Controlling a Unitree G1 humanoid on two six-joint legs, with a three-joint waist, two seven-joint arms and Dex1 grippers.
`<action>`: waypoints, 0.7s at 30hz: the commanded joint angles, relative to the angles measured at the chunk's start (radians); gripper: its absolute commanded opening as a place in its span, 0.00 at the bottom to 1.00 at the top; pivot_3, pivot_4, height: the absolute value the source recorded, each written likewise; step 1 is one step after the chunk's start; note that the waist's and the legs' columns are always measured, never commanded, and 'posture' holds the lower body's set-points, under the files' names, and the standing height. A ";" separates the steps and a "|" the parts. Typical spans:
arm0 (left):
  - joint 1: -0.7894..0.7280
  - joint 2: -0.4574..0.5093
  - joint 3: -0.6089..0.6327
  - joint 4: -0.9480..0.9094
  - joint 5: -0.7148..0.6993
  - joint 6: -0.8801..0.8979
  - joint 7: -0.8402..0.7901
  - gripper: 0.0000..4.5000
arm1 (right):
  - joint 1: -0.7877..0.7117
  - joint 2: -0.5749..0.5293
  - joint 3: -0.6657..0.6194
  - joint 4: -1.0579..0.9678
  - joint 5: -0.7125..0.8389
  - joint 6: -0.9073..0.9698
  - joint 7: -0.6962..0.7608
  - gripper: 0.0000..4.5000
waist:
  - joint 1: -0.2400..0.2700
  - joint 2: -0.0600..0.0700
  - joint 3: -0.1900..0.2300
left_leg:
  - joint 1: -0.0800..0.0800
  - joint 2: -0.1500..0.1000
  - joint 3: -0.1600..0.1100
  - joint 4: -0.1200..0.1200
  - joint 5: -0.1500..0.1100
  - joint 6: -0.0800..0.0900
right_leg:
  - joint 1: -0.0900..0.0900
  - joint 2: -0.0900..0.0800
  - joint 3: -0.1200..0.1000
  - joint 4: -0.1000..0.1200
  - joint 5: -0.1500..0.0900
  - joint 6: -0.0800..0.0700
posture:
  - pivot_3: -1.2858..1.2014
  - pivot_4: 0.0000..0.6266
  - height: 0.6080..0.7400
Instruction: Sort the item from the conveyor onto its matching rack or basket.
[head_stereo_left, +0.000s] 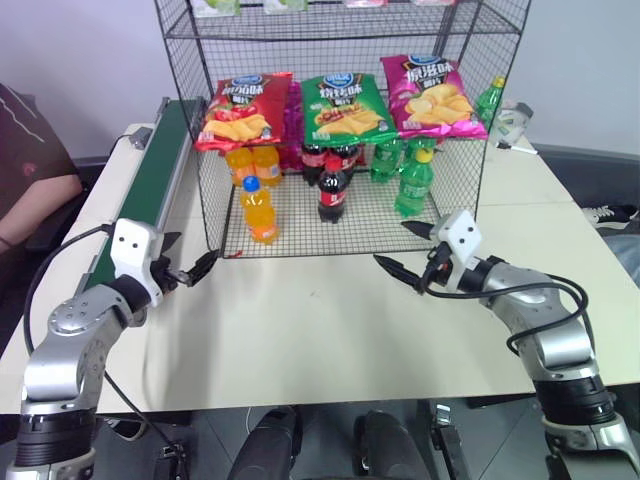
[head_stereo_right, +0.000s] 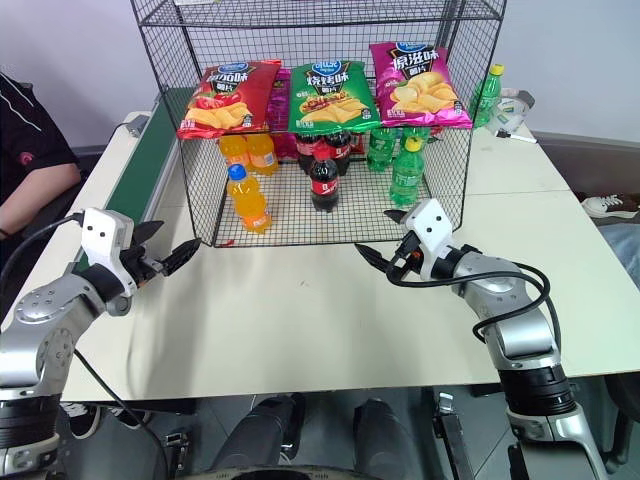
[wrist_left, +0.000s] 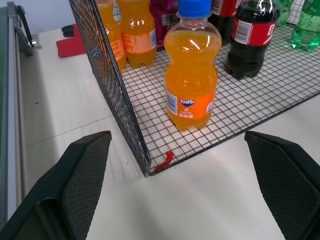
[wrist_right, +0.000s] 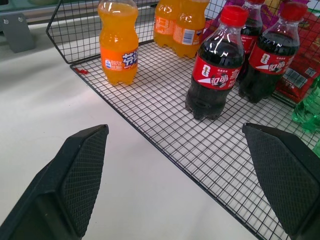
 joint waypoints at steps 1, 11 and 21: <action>0.008 0.020 0.022 -0.010 0.003 -0.026 -0.015 0.99 | -0.016 0.002 -0.008 -0.017 0.003 -0.017 0.002 1.00 | 0.000 0.000 0.000 | 0.000 0.000 0.000 0.000 0.000 0.000 | 0.000 0.000 0.000 0.000 0.000 0.000 | 0.52 0.24 1.00; 0.016 0.020 0.028 -0.004 0.008 -0.035 -0.012 0.99 | -0.017 0.006 -0.003 -0.016 0.004 -0.019 0.001 1.00 | 0.000 0.000 0.000 | 0.000 0.000 0.000 0.000 0.000 0.000 | 0.000 0.000 0.000 0.000 0.000 0.000 | 0.52 0.24 1.00; 0.016 0.015 0.024 0.007 0.013 -0.045 -0.012 0.99 | -0.017 0.009 0.001 -0.014 0.002 -0.021 0.000 1.00 | 0.000 0.000 0.000 | 0.000 0.000 0.000 0.000 0.000 0.000 | 0.000 0.000 0.000 0.000 0.000 -0.001 | 0.52 0.24 1.00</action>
